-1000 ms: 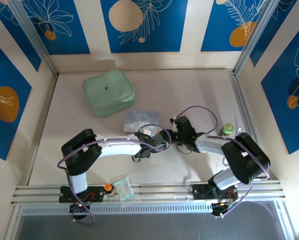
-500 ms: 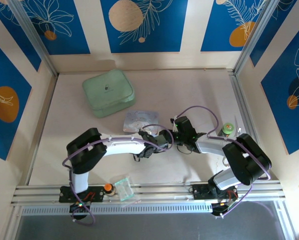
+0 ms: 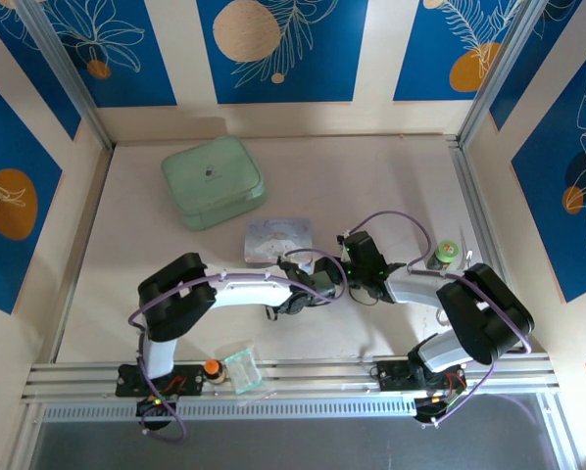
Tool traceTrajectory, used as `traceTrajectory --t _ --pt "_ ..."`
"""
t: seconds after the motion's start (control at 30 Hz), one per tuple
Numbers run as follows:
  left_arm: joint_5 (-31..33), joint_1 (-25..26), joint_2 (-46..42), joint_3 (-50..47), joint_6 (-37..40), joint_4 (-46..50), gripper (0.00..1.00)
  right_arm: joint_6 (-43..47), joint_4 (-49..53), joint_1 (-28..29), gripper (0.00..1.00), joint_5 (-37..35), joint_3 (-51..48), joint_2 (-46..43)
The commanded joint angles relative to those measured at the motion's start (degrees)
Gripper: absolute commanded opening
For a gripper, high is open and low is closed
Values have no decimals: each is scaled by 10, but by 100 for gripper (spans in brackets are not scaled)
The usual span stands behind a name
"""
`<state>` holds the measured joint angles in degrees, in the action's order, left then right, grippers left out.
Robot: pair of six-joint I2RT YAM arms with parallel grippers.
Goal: Unlock a padlock with a key
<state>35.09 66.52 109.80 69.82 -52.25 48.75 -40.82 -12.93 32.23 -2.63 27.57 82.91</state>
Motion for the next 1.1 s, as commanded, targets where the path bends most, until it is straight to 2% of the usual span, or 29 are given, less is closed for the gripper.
traceTrajectory --t 0.0,0.1,0.2,0.37,0.8,0.97,1.07 --pt "27 -7 10 -1 -13 41 16 -9 -12 2 54 -4 -8 -12" --pt "37 -19 8 -1 -9 43 17 -11 -12 3 54 -4 -10 -14" --pt "37 -15 -3 -5 -3 32 28 -11 -11 3 54 -5 -13 -19" --pt "15 2 -19 -15 -5 1 29 -8 -4 3 54 -11 -16 -26" --pt "12 23 -26 -12 -23 28 27 -5 1 2 54 -13 -25 -26" --pt "-30 34 -47 -31 -12 -26 27 -6 -4 3 54 -18 -33 -31" --pt "-35 30 -57 -36 -15 -30 29 -5 -9 3 54 -17 -38 -39"
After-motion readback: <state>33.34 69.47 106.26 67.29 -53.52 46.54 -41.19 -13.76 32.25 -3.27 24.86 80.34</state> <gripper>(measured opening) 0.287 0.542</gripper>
